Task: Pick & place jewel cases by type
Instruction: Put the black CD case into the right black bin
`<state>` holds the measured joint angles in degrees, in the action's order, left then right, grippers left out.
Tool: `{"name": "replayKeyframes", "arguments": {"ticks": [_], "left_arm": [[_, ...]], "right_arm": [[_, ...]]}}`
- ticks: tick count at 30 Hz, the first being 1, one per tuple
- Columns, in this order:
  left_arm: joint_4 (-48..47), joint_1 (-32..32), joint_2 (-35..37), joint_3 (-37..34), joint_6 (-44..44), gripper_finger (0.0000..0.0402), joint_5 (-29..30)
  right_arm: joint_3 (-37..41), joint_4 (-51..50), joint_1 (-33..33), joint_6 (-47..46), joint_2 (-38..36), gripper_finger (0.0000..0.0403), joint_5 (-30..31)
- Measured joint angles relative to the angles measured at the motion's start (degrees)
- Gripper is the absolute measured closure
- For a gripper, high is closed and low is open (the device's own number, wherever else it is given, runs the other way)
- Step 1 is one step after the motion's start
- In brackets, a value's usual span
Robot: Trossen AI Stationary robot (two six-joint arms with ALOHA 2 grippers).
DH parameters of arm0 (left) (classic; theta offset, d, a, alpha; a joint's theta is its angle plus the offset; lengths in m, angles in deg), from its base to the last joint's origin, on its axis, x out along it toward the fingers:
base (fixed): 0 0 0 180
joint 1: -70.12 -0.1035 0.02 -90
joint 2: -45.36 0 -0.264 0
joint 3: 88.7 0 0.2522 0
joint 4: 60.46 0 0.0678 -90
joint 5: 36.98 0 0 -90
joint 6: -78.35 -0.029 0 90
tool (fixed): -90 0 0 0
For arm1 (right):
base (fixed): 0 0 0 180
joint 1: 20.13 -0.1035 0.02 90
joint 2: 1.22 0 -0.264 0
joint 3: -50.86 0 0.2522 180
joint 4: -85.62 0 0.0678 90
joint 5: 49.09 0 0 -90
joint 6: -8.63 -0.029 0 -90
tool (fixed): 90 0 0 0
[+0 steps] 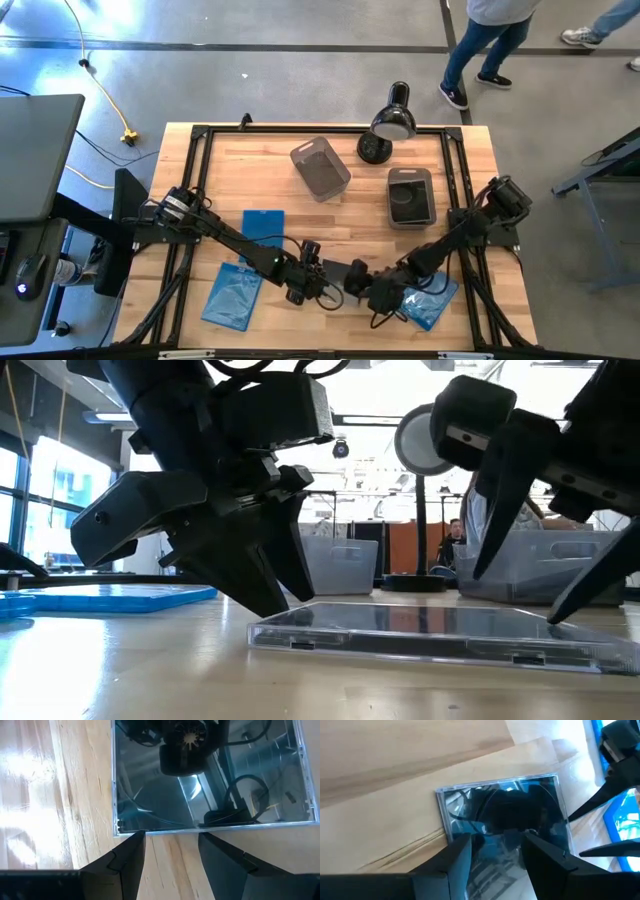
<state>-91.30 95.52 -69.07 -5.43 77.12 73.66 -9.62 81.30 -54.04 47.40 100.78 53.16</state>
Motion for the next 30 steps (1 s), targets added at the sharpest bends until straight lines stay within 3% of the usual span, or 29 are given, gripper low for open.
{"name": "replayKeyframes", "arguments": {"ticks": [7,13,21,30], "left_arm": [[-1.46,0.04,0.00,0.17,0.29,0.0216,-0.23],[-1.56,0.02,0.02,0.15,2.26,0.0216,-1.75],[-1.89,0.00,0.02,0.07,7.59,0.0216,-3.85],[-0.32,0.00,0.00,-0.09,7.54,0.0216,-4.32]], "right_arm": [[-6.82,-16.48,-1.86,-2.23,0.38,0.0234,4.67],[-13.85,-33.77,-3.10,-3.84,0.36,0.0234,-5.07],[-10.73,-28.84,-0.26,-2.52,0.36,0.0234,-3.75],[-7.84,-24.94,0.69,2.76,0.36,0.0234,-3.97]]}}
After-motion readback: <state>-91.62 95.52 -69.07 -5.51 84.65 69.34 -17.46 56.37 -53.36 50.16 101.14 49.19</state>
